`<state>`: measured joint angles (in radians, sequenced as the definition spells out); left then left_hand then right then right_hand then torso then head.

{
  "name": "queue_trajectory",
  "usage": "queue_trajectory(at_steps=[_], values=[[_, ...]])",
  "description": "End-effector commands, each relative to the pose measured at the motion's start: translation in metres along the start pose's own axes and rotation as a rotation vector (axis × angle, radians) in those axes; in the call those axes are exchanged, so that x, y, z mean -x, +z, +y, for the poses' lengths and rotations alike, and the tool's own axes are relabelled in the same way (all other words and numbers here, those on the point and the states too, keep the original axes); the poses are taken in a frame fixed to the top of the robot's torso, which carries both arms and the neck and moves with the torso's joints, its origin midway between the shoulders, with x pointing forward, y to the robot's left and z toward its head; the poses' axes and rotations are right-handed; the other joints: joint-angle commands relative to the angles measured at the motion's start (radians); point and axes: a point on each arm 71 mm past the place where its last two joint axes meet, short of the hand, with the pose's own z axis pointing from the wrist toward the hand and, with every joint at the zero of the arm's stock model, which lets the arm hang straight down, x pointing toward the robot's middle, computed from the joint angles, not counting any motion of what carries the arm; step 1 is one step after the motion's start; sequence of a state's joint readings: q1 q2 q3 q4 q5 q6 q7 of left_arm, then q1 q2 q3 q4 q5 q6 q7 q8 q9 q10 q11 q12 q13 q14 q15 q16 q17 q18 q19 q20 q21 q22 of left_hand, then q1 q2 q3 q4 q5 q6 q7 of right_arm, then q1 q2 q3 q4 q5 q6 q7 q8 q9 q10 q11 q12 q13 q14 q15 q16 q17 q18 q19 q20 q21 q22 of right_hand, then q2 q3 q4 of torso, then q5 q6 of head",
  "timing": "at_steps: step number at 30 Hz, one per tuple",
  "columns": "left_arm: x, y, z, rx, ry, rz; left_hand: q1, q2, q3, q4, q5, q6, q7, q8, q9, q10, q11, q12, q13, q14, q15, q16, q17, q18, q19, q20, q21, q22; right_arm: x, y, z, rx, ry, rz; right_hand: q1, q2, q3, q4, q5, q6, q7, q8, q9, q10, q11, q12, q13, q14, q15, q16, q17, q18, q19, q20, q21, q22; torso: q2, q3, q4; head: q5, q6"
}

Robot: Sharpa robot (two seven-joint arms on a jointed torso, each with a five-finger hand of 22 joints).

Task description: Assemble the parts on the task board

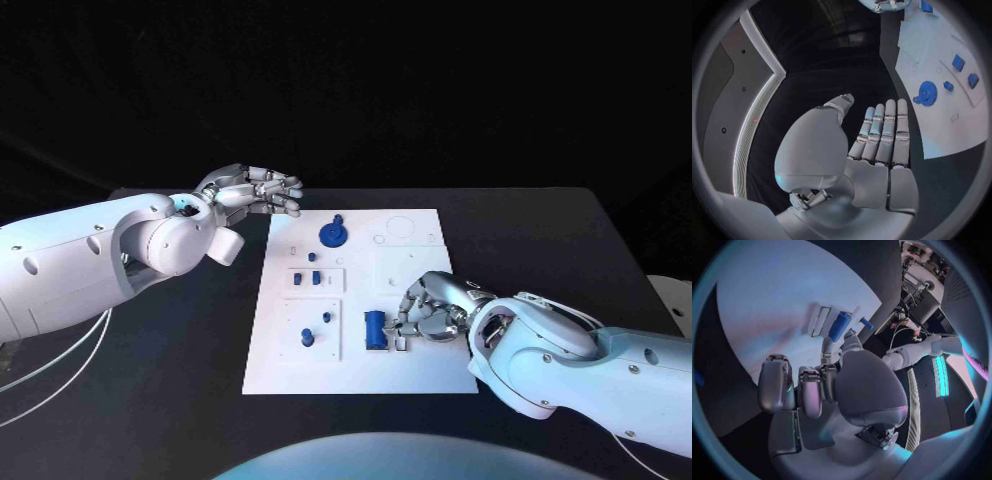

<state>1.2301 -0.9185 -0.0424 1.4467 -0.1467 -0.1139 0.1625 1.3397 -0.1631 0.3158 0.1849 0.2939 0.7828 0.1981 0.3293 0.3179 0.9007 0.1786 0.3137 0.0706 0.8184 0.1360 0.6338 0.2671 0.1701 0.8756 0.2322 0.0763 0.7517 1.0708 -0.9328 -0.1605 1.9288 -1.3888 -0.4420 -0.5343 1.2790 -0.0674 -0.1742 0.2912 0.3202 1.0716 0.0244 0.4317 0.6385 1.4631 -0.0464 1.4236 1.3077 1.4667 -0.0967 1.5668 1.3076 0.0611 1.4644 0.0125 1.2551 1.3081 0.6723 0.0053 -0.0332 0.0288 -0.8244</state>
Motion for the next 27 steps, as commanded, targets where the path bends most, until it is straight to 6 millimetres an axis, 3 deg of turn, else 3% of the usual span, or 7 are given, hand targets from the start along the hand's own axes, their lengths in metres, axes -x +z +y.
queue_trajectory(at_steps=[1, 3, 5, 8, 13, 19, 27], values=[[-0.002, 0.000, -0.002, -0.017, -0.001, 0.021, -0.008, 0.002, -0.007, -0.001, 0.004, -0.006, 0.017, 0.005, 0.001, -0.007, 0.000, 0.005, 0.000, -0.007, 0.000, 0.003, 0.002, 0.004, 0.005, 0.004, -0.005, -0.001, 0.014, -0.004, 0.000, 0.050, 0.057, -0.104, 0.020, 0.002, -0.011, 0.001, 0.021, -0.021, 0.008, -0.014, 0.000, 0.021, 0.008, -0.013, 0.120, 0.100, -0.001, -0.003, 0.243, 0.001, 0.022, -0.001, -0.018, 0.179, -0.002, -0.0003, -0.0021, -0.002, 0.004], [-0.003, 0.000, -0.002, -0.021, -0.002, 0.026, -0.008, 0.000, -0.008, -0.001, 0.004, -0.005, 0.017, 0.006, 0.001, -0.007, 0.001, 0.005, 0.000, -0.007, 0.000, 0.003, 0.002, 0.004, 0.005, 0.004, -0.006, -0.001, 0.026, -0.005, -0.007, 0.039, 0.086, -0.136, 0.026, 0.000, -0.015, 0.001, 0.029, -0.029, 0.011, -0.019, -0.002, 0.016, 0.011, -0.021, 0.113, 0.099, 0.002, -0.004, 0.239, 0.002, 0.020, 0.001, -0.027, 0.177, -0.003, 0.0001, -0.0029, -0.003, 0.005], [-0.003, 0.001, -0.002, -0.024, -0.002, 0.029, -0.008, -0.002, -0.011, -0.001, 0.004, -0.005, 0.017, 0.007, 0.001, -0.008, 0.001, 0.005, -0.001, -0.008, 0.000, 0.003, 0.002, 0.004, 0.005, 0.004, -0.006, -0.002, 0.039, -0.005, -0.014, 0.016, 0.118, -0.160, 0.034, -0.001, -0.023, 0.001, 0.035, -0.075, 0.030, -0.052, -0.016, 0.010, 0.026, -0.029, 0.107, 0.098, 0.013, -0.005, 0.236, 0.003, 0.017, 0.009, -0.035, 0.175, -0.003, 0.0005, -0.0037, -0.008, 0.007], [-0.003, 0.001, -0.002, -0.025, -0.002, 0.031, -0.009, -0.002, -0.012, 0.000, 0.004, -0.005, 0.017, 0.007, 0.001, -0.008, 0.001, 0.006, -0.001, -0.008, 0.000, 0.003, 0.002, 0.004, 0.005, 0.004, -0.006, -0.002, 0.061, -0.005, -0.029, -0.030, 0.147, -0.188, 0.047, 0.000, -0.028, 0.000, 0.038, -0.100, 0.043, -0.070, -0.026, 0.004, 0.037, -0.037, 0.101, 0.098, 0.023, -0.006, 0.235, 0.004, 0.015, 0.017, -0.041, 0.174, -0.005, -0.0002, -0.0040, -0.017, 0.011], [-0.004, 0.002, -0.002, -0.026, -0.002, 0.033, -0.010, -0.003, -0.013, 0.001, 0.004, -0.004, 0.017, 0.008, 0.001, -0.009, 0.001, 0.006, -0.001, -0.008, 0.000, 0.003, 0.002, 0.004, 0.005, 0.004, -0.006, -0.003, 0.086, -0.008, -0.053, -0.094, 0.163, -0.206, 0.055, 0.000, -0.030, -0.001, 0.039, -0.104, 0.045, -0.074, -0.029, 0.004, 0.040, -0.035, 0.103, 0.098, 0.026, -0.005, 0.236, 0.004, 0.016, 0.020, -0.040, 0.174, -0.008, -0.0011, -0.0049, -0.032, 0.012], [-0.006, 0.003, -0.002, -0.027, -0.003, 0.034, -0.009, -0.003, -0.014, 0.001, 0.004, -0.004, 0.017, 0.008, 0.002, -0.009, 0.001, 0.006, -0.001, -0.008, 0.000, 0.003, 0.002, 0.004, 0.005, 0.004, -0.006, -0.003, 0.094, -0.017, -0.073, -0.140, 0.136, -0.173, 0.066, 0.001, -0.031, -0.001, 0.038, -0.094, 0.044, -0.072, -0.030, 0.006, 0.040, -0.032, 0.106, 0.098, 0.027, -0.006, 0.235, 0.003, 0.017, 0.023, -0.037, 0.175, -0.004, 0.0000, -0.0048, -0.048, 0.013], [-0.006, 0.003, -0.002, -0.029, -0.002, 0.031, -0.007, -0.004, -0.015, 0.000, 0.004, -0.004, 0.016, 0.009, 0.002, -0.008, 0.001, 0.007, 0.000, -0.008, 0.000, 0.003, 0.003, 0.004, 0.005, 0.004, -0.006, -0.004, 0.085, -0.031, -0.094, -0.195, 0.068, -0.136, 0.080, 0.004, -0.033, -0.001, 0.039, -0.081, 0.041, -0.069, -0.031, 0.007, 0.038, -0.031, 0.106, 0.098, 0.026, -0.006, 0.234, 0.003, 0.018, 0.024, -0.032, 0.176, -0.007, 0.0007, -0.0089, -0.075, 0.009]])
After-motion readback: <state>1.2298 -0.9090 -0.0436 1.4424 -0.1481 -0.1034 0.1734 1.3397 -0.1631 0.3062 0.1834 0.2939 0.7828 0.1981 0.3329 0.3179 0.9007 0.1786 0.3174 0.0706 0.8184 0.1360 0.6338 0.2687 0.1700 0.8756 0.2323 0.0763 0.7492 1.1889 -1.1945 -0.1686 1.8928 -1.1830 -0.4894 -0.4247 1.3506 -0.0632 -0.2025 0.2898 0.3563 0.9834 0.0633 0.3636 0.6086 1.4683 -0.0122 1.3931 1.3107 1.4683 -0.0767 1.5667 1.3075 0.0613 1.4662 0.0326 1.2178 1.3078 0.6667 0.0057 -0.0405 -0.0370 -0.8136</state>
